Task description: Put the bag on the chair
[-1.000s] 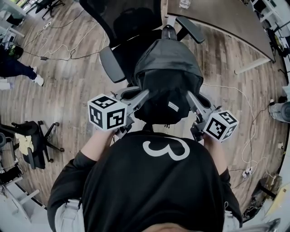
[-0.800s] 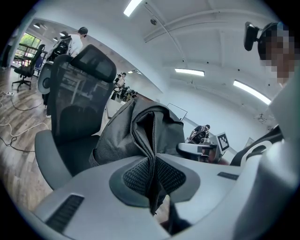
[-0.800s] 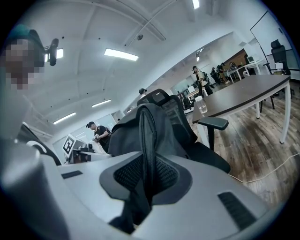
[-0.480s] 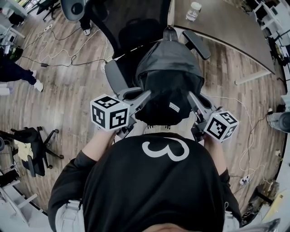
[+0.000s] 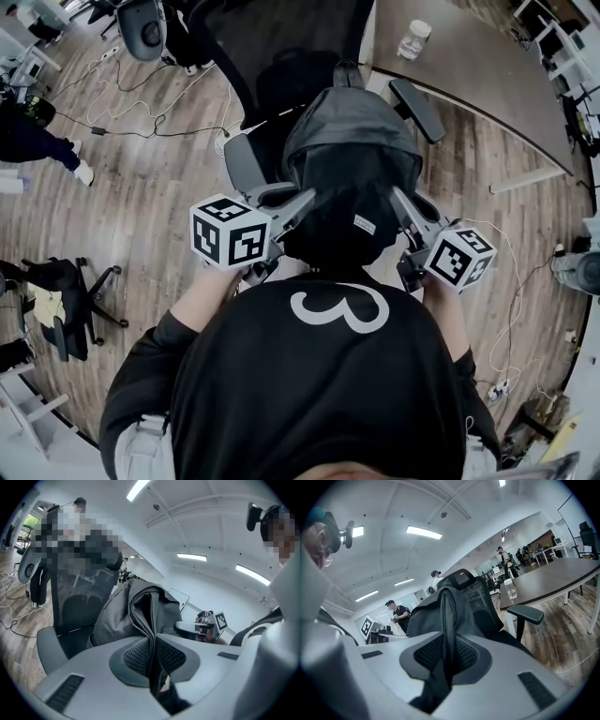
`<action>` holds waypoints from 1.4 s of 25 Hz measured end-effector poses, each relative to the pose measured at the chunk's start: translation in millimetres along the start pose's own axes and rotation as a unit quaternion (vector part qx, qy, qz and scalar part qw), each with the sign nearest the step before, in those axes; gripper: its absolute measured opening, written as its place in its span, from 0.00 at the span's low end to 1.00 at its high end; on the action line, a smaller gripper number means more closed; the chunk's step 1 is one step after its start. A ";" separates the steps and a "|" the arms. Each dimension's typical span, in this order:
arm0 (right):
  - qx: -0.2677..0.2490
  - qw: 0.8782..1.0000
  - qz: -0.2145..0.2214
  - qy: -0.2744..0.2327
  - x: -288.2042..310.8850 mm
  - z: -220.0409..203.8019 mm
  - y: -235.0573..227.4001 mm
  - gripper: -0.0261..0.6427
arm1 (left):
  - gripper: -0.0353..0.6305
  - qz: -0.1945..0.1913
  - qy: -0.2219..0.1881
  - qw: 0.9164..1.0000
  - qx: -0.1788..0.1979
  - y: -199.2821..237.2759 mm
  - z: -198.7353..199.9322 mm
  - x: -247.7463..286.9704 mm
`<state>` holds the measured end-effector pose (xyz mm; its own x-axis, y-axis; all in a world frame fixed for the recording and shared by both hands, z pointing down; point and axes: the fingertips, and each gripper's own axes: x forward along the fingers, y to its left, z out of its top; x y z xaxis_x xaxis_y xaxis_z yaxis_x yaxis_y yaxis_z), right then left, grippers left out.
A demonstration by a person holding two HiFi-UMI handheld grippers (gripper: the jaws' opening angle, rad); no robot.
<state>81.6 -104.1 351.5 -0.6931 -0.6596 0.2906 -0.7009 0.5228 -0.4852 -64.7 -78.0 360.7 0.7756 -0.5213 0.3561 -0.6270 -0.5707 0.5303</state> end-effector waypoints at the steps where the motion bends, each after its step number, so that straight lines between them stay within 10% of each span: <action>1: -0.002 1.000 0.003 0.002 2.2 2.3 -2.5 0.14 | 0.12 0.000 -0.002 1.000 -0.001 0.7 2.0 1.9; 35: -0.015 0.988 0.125 0.085 156.5 104.0 -137.6 0.14 | 0.12 0.140 -0.048 0.986 -0.071 110.6 105.2 123.1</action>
<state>87.0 -335.4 378.0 -0.8614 -0.4094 0.3006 -0.5076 0.6748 -0.5357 -46.3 -272.1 382.3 0.5580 -0.7083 0.4325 -0.7942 -0.3045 0.5259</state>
